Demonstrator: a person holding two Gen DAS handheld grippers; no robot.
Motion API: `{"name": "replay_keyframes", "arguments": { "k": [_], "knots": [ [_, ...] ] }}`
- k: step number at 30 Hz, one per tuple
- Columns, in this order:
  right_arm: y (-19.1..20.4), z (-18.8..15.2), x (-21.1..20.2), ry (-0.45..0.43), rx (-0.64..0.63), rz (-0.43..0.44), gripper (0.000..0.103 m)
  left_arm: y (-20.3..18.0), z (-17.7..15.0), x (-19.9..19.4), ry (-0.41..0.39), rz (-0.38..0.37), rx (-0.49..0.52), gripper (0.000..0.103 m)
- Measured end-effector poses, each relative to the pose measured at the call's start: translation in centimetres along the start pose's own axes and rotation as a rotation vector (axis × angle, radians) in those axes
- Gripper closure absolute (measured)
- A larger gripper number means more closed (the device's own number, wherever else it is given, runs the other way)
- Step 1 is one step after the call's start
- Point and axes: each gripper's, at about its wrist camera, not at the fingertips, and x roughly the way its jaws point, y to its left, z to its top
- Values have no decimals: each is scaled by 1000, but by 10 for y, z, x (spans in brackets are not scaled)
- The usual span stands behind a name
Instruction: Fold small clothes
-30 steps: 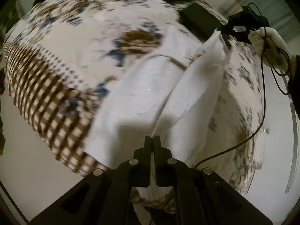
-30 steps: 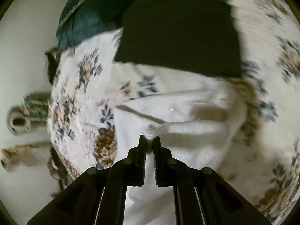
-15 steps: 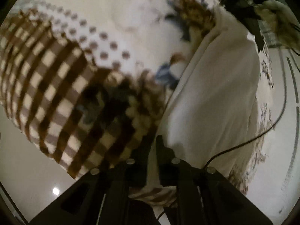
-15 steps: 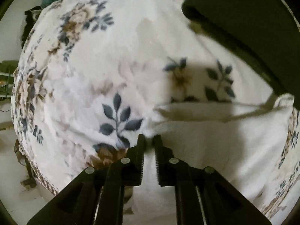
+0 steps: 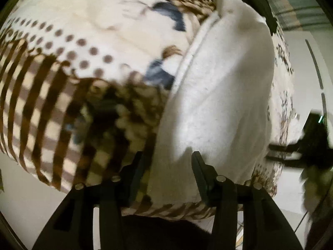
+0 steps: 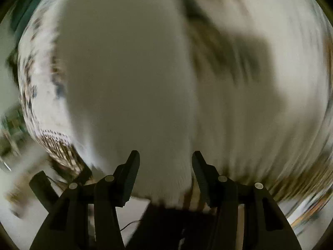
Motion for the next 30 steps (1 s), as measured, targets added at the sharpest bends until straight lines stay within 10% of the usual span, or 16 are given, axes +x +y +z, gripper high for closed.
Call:
{"name": "replay_keyframes", "arguments": {
  "k": [3,4,5,12,14,24,30],
  "knots": [
    [-44,-29,38,6,123,155,54,-5,1,5,2,21,12,59],
    [-51,-35,44,-12,145,200,64,-7,1,7,1,32,15,59],
    [-57,-45,50,-44,157,239,97,-7,0,8,0,42,21,59],
    [-67,-102,32,-230,139,147,99,-28,1,13,-9,77,65,66],
    [-65,-113,26,-253,99,86,100,-33,1,11,-29,102,76,98],
    [-42,-153,34,-212,-46,82,101,-15,-10,-34,-149,98,-22,99],
    [-37,-153,80,-147,-72,26,101,15,1,7,-59,113,-47,94]
  ]
}}
